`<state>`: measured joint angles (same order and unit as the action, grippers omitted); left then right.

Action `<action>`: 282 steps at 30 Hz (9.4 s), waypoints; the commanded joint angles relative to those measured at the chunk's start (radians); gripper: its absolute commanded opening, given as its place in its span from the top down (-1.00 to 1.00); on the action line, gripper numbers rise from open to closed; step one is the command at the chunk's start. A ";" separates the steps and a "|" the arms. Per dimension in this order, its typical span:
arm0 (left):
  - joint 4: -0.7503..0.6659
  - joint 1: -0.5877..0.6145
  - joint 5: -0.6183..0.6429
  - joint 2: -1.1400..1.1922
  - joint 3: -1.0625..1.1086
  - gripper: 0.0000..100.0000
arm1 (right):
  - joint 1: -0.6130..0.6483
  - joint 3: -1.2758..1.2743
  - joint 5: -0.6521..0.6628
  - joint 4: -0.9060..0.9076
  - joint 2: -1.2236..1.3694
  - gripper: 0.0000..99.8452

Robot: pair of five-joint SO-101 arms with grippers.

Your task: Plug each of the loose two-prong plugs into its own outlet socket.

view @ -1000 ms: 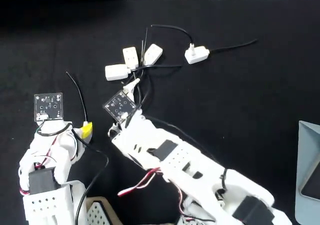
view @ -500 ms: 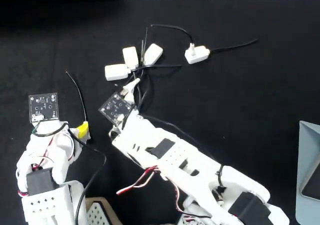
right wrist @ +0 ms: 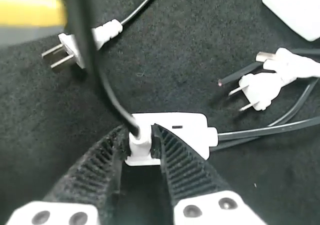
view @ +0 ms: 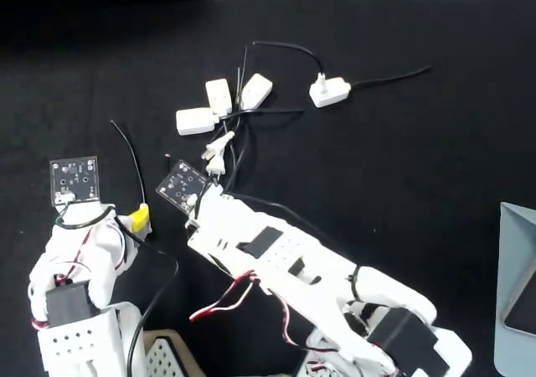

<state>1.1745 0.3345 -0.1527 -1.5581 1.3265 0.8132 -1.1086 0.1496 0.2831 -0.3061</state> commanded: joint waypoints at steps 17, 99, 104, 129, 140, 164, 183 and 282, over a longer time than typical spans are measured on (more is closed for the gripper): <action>-0.014 0.012 0.011 -0.008 0.024 0.39 | -0.258 0.262 0.009 0.546 -0.582 0.98; -0.035 0.013 0.006 -0.008 0.076 0.39 | -0.264 1.001 -0.927 0.356 0.673 0.72; -0.035 0.013 0.005 -0.008 0.076 0.39 | -0.264 1.001 -0.939 0.356 0.674 0.72; -0.035 0.013 0.005 -0.008 0.077 0.39 | -0.287 1.053 -0.930 0.391 0.710 0.98; -0.035 0.013 0.005 -0.008 0.077 0.39 | -0.287 0.875 -0.615 0.720 0.332 0.98; -0.035 0.013 0.005 -0.008 0.077 0.39 | -0.313 0.679 -0.244 0.896 0.437 0.80; -0.035 0.013 0.005 -0.008 0.077 0.39 | -0.334 0.753 -0.396 0.893 0.446 0.80; -0.074 0.008 0.012 0.003 -0.282 0.38 | -0.423 0.320 -0.431 0.525 -0.809 0.98</action>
<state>1.1162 0.3345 -0.1465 -1.5597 1.1500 0.4480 -0.7587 -0.2493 0.8615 -1.0564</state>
